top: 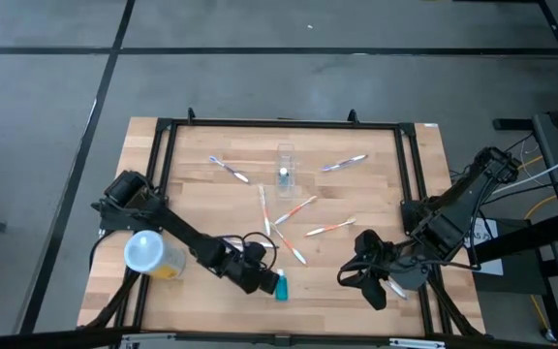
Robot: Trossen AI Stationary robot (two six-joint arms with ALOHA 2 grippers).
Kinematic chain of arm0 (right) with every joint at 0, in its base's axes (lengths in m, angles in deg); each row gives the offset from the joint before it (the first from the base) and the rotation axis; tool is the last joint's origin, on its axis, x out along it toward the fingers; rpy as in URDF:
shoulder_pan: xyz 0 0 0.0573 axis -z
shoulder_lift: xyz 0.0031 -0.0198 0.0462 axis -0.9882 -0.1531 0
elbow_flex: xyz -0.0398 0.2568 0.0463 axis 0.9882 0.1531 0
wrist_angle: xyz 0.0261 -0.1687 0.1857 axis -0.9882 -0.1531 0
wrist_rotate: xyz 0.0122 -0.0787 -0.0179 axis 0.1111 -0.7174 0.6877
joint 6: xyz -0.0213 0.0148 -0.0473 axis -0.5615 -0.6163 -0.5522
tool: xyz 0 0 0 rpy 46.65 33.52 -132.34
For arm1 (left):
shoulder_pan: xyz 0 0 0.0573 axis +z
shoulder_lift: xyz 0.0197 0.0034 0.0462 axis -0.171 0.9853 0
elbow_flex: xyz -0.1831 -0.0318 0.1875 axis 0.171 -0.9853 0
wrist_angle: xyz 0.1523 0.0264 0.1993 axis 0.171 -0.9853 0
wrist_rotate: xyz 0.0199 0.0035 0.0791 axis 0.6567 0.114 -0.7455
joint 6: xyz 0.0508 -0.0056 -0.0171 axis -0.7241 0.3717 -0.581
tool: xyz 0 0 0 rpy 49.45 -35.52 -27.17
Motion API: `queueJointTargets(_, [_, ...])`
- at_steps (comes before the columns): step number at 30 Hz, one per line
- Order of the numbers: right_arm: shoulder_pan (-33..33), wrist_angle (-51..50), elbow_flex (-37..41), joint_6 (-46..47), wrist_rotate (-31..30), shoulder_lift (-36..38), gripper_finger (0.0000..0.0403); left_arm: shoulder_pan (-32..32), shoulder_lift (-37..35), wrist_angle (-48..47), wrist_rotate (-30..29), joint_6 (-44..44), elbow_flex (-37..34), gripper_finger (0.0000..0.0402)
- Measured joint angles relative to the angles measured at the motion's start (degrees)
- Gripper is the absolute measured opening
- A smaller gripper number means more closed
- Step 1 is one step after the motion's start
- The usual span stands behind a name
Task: Pick & Place toothbrushing station
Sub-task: Put the blue mouthwash into the transparent organizer
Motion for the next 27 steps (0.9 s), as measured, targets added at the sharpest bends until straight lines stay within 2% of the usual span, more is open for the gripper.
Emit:
queueJointTargets(6, [-0.2, 1.03, 0.0, 0.0, -0.02, 0.0, 0.0187, 0.4, 4.45, 7.45, 1.21, 1.18, 0.09, 0.0196])
queueJointTargets(17, [-1.49, 2.29, 0.0, 1.16, -1.03, 0.0, 0.0187, 3.05, 5.57, 6.47, -0.37, 0.48, 0.07, 0.0196])
queueJointTargets(27, [-2.3, 2.29, 0.0, 1.31, -1.86, 0.0, 0.0187, 5.95, 5.93, 7.01, 4.79, -2.24, 0.08, 0.0196])
